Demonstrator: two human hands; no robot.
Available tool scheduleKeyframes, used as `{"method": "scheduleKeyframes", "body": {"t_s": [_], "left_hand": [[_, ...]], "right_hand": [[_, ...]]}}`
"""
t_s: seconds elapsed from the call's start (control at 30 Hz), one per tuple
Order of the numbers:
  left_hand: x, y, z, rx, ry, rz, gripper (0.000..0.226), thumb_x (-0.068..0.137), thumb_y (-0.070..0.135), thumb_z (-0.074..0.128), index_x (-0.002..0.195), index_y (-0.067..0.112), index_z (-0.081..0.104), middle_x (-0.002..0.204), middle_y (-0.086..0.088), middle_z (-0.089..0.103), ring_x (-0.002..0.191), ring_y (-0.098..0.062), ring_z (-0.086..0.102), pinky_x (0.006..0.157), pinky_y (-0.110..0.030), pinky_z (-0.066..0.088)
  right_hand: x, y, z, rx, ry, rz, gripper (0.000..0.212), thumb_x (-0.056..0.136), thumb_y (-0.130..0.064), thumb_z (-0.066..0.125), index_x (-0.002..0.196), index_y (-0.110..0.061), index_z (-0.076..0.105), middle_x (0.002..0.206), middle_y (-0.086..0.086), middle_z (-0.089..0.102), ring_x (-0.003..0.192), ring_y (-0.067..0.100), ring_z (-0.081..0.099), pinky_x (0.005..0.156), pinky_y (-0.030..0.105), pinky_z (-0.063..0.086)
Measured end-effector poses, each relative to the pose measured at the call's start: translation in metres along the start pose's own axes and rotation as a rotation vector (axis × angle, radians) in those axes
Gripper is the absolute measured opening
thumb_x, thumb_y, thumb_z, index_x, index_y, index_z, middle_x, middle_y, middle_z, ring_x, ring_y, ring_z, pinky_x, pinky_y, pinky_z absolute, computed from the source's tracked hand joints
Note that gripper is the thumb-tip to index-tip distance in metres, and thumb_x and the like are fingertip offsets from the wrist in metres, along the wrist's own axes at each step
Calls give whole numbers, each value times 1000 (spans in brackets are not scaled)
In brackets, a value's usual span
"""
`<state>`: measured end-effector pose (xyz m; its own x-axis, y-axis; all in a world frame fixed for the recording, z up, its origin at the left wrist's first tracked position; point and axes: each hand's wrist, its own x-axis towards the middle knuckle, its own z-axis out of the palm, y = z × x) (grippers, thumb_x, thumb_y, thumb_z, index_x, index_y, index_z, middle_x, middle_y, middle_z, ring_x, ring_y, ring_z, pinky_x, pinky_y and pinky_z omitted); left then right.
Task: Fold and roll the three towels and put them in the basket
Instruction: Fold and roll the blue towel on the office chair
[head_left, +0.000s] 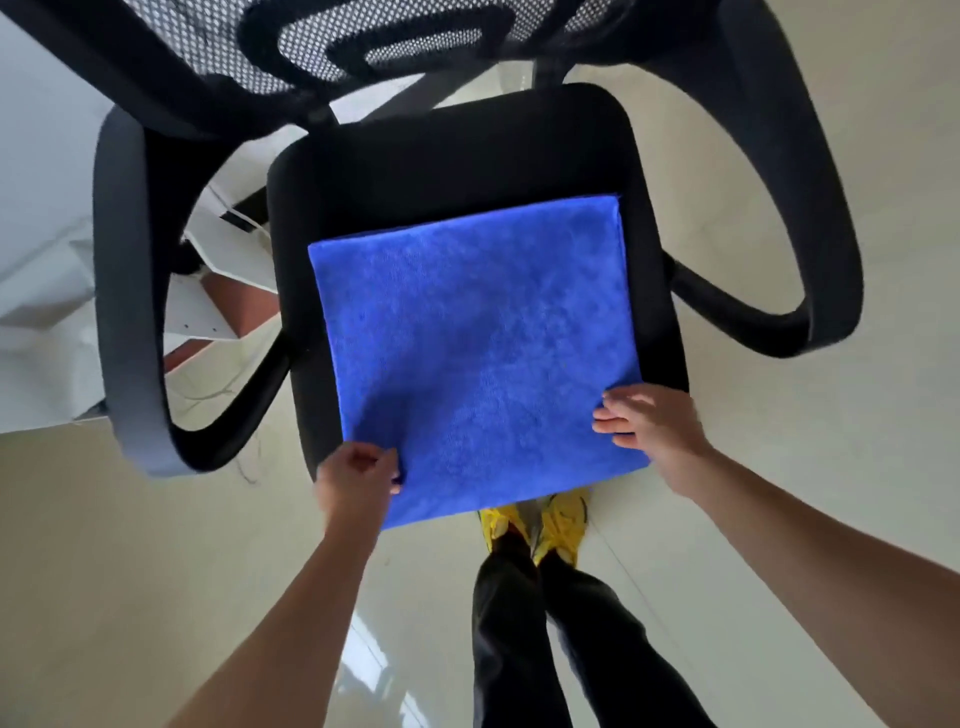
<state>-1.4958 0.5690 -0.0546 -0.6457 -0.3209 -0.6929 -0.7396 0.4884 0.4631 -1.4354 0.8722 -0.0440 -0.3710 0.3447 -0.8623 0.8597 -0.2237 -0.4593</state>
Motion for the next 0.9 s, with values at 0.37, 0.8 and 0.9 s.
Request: {"method": "scheduleKeyframes", "body": {"t_s": [0.37, 0.8, 0.9], "left_hand": [[-30, -55, -10, -572, -101, -484, 53, 81, 13, 74, 129, 7, 52, 113, -7, 64, 100, -21, 61, 91, -41, 48], [-72, -55, -46, -713, -99, -532, 14, 84, 8, 68, 95, 3, 61, 91, -11, 68, 66, -21, 63, 60, -26, 52], [-76, -35, -54, -705, -77, -465, 18, 84, 7, 65, 99, 1, 57, 87, -15, 67, 51, -19, 62, 47, -23, 47]], "right_hand": [[-13, 71, -28, 139, 160, 179, 39, 72, -28, 82, 105, -14, 67, 98, 1, 65, 89, 13, 62, 65, 30, 55], [-62, 66, -49, 360, 100, 210, 14, 87, -22, 65, 98, -13, 63, 101, 5, 68, 82, 22, 69, 66, 32, 55], [-71, 41, -51, 320, 156, 105, 10, 90, -17, 65, 85, -10, 59, 79, 10, 63, 53, 16, 63, 49, 24, 52]]}}
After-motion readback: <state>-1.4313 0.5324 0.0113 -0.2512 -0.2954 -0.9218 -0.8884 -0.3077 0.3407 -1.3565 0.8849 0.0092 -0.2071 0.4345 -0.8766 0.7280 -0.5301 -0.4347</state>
